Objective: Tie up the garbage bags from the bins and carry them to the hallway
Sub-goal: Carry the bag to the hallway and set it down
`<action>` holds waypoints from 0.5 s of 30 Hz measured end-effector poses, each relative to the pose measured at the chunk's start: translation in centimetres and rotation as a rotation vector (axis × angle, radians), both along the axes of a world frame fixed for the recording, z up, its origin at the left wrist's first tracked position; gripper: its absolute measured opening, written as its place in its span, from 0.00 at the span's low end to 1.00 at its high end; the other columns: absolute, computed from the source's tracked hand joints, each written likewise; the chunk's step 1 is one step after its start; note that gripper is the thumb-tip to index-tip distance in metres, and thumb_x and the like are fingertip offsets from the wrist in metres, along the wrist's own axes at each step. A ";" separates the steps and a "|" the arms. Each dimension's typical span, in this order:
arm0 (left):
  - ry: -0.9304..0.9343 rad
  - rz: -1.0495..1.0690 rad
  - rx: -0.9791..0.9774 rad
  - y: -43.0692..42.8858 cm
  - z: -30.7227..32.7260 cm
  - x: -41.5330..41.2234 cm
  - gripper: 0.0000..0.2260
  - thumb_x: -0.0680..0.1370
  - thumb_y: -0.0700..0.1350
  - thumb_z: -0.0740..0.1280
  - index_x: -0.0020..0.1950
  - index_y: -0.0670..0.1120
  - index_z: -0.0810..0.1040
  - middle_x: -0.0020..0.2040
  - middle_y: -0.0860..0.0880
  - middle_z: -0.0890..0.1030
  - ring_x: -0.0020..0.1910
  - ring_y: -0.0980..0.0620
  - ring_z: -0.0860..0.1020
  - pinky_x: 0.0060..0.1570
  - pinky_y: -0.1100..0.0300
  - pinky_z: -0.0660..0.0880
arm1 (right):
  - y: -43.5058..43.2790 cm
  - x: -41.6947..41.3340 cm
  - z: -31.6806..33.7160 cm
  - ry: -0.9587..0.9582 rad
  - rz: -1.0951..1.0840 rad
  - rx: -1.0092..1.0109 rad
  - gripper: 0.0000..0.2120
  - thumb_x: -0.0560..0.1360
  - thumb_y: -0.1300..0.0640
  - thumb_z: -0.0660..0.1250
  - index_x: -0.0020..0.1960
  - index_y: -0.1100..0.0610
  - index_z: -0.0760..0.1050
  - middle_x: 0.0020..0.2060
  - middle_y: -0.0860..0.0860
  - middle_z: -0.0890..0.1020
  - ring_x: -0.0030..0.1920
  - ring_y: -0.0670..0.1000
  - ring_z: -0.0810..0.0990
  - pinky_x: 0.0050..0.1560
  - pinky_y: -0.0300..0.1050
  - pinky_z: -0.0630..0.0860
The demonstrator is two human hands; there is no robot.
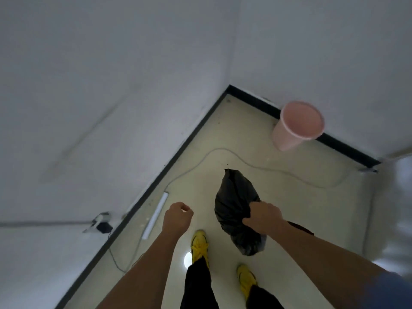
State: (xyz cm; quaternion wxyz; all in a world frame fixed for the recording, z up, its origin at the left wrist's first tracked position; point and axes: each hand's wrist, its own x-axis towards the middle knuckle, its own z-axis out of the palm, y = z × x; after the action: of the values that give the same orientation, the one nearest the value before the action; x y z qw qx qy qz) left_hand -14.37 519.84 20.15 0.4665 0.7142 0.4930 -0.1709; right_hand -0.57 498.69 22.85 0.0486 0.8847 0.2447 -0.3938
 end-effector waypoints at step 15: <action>0.208 0.634 0.193 -14.3 15.7 -43.0 0.11 0.76 0.49 0.66 0.56 0.46 0.79 0.53 0.45 0.82 0.52 0.47 0.79 0.52 0.57 0.76 | 8.4 -27.3 14.2 -0.002 1.061 0.107 0.17 0.73 0.42 0.66 0.48 0.54 0.68 0.44 0.51 0.74 0.43 0.53 0.74 0.42 0.45 0.71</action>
State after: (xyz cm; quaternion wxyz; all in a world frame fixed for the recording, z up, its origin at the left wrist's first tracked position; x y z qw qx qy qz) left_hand -57.34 505.53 35.87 0.3741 0.5449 0.7493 -0.0419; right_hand -27.87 507.10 37.09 0.1961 0.6409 0.6784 -0.3010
